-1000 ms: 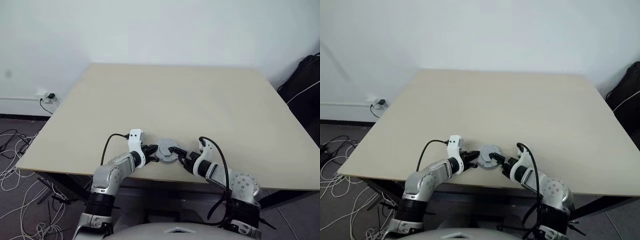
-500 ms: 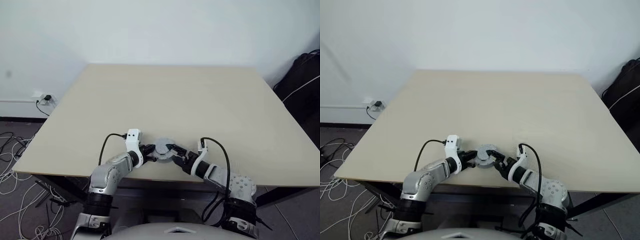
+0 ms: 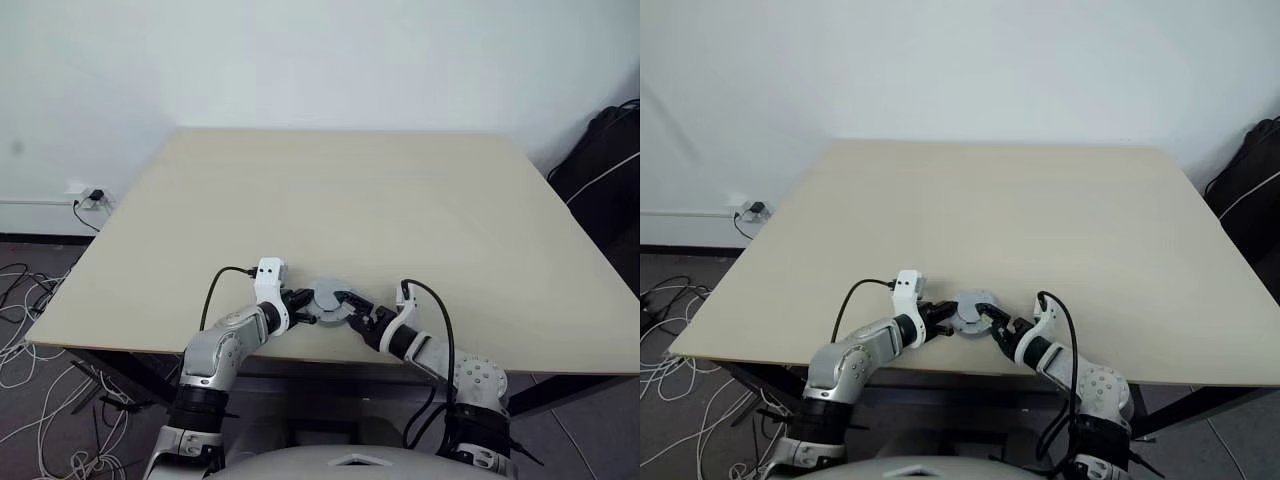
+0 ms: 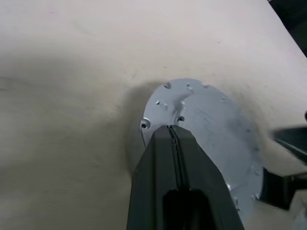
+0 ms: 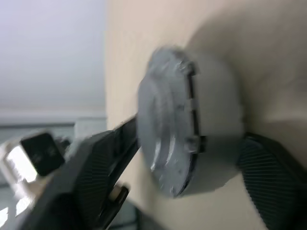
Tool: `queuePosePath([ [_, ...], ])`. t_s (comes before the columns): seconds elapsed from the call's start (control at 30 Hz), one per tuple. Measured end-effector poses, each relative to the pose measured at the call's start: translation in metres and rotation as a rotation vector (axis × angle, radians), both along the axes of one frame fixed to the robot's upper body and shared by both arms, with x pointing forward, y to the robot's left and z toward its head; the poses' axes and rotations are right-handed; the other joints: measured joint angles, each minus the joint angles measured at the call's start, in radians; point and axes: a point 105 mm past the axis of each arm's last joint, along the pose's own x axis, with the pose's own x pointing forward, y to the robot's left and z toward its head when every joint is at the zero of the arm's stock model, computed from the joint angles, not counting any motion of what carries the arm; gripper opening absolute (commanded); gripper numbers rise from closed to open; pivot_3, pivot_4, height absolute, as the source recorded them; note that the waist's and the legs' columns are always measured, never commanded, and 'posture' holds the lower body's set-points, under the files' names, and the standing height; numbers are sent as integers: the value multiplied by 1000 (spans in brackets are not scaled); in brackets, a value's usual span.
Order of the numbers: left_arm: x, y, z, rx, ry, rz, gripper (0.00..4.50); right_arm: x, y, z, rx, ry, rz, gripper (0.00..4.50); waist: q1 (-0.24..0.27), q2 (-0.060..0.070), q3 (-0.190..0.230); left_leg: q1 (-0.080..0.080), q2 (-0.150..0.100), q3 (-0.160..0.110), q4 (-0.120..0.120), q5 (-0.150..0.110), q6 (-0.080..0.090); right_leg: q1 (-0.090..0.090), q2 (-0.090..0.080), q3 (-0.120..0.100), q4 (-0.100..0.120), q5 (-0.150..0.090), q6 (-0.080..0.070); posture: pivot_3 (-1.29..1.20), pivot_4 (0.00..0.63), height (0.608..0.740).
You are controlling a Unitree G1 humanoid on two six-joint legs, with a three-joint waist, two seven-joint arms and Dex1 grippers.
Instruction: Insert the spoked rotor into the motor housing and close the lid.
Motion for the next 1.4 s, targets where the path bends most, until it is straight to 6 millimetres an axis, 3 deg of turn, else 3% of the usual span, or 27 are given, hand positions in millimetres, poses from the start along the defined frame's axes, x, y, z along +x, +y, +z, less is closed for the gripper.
queuePosePath([
  [0.2, 0, 3, -2, 6, 3, 15, 0, -3, -3, 1, 19, -6, -22, 1271, 0, 0, 0, 0, 0, 0, -1, 0, 0, 0, 0, 0, 0, 0, 0, 0, 0, 740],
  [0.23, 0, 5, -3, 9, 6, 19, 0, -3, -2, 4, 28, -17, -18, 1173, 0, 1, 0, 0, 0, 0, -1, 0, 0, 0, 0, 0, 0, 0, 0, 0, 0, 740],
  [0.87, 0, 7, -3, 7, 7, 32, 0, -9, 3, 7, -17, -35, 47, 1172, 0, 0, 0, 0, 0, 0, -1, 0, 0, 0, 0, 0, 0, 0, 0, 0, 0, 740],
  [0.9, 0, 8, -3, 6, 7, 33, 0, -9, 3, 7, -20, -36, 52, 1912, 0, 0, 0, 0, 0, 0, -1, 0, 0, 0, 0, 0, 0, 0, 0, 0, 0, 740],
  [1.17, -1, 1, -1, -13, 1, 18, 0, -14, 17, 3, -13, -17, 92, 4480, 0, 0, 0, 0, 0, 0, -1, 0, 0, 0, 0, 0, 0, 0, 0, 0, 0, 740],
  [1.4, -1, 1, -1, -14, 0, 14, 0, -10, 15, 4, -12, -28, 69, 4480, 0, 0, 1, 0, 0, 0, -1, 0, 0, 0, 0, 0, 0, 0, 0, 0, 0, 740],
])
